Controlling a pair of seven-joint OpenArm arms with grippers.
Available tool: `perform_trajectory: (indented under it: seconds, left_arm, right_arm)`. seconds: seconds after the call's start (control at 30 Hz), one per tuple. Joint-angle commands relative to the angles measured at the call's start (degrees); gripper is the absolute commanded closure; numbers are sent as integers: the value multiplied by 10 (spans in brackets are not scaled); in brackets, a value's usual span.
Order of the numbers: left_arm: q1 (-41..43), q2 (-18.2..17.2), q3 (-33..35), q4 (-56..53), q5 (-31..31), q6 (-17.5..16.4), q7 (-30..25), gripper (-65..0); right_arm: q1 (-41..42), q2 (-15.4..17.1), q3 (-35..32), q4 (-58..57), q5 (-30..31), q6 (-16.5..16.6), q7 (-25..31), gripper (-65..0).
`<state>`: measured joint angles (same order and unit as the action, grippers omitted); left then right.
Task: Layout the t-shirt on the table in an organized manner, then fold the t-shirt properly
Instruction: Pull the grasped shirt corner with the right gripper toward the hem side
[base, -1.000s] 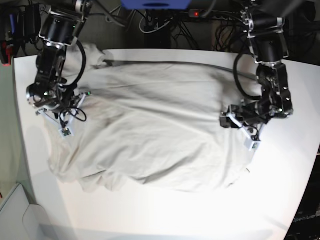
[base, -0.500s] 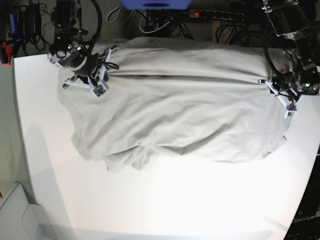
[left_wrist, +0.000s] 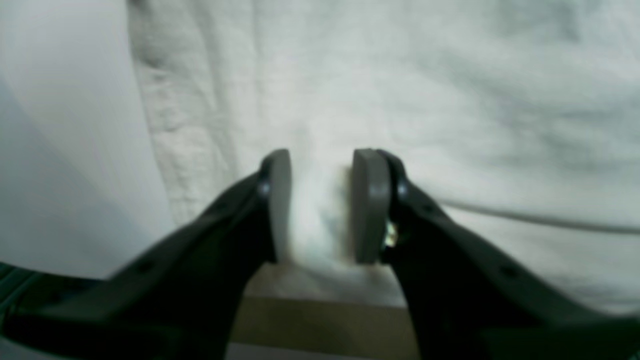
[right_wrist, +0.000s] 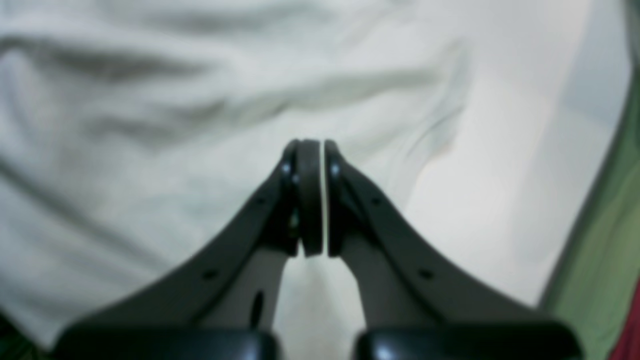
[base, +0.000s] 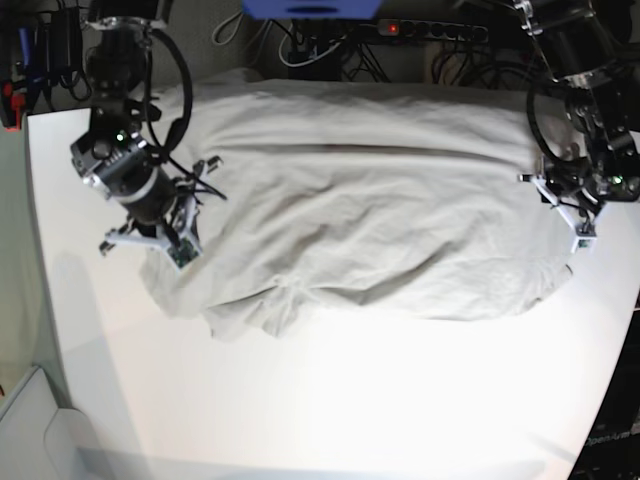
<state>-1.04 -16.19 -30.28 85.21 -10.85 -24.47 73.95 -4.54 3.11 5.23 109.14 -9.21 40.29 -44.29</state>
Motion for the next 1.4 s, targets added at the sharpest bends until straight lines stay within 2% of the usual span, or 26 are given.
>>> perform_trajectory:
  seconds: [0.0, 0.07, 0.2, 0.33, 0.5, 0.7, 1.03, 1.27, 1.37]
  left_arm:
    - [-9, -8, -2, 6, -2, 1, -4, -208]
    - [-9, -4, -1, 6, -2, 2, -5, -208]
    - [-9, 12, 1, 5, 4, 4, -6, -208]
    - [-10, 23, 2, 5, 4, 5, -6, -208]
    - [-21, 27, 3, 5, 4, 5, -5, -208]
    - [-21, 27, 3, 5, 4, 6, -4, -208]
    - [-16, 27, -1, 5, 4, 6, -4, -208]
    - [-16, 28, -1, 5, 4, 6, -4, -208]
    - [-16, 34, -1, 5, 4, 6, -4, -208]
  right_arm:
    - [26, -3, -2, 5, 4, -3, 13, 0]
    - [74, -18, -4, -25, 4, -3, 6, 0]
    - [198, -27, -7, -153, 4, -3, -40, 0]
    - [297, -28, -7, -328, 4, -3, -30, 0]
    - [375, -26, -7, -515, 4, -3, 37, 0]
    - [417, -25, -7, -646, 4, -3, 128, 0]
    - [441, -9, -8, -759, 3, -3, 291, 0]
    - [464, 20, -8, -856, 3, -3, 382, 0]
    - [466, 27, -33, -865, 2, -3, 425, 0]
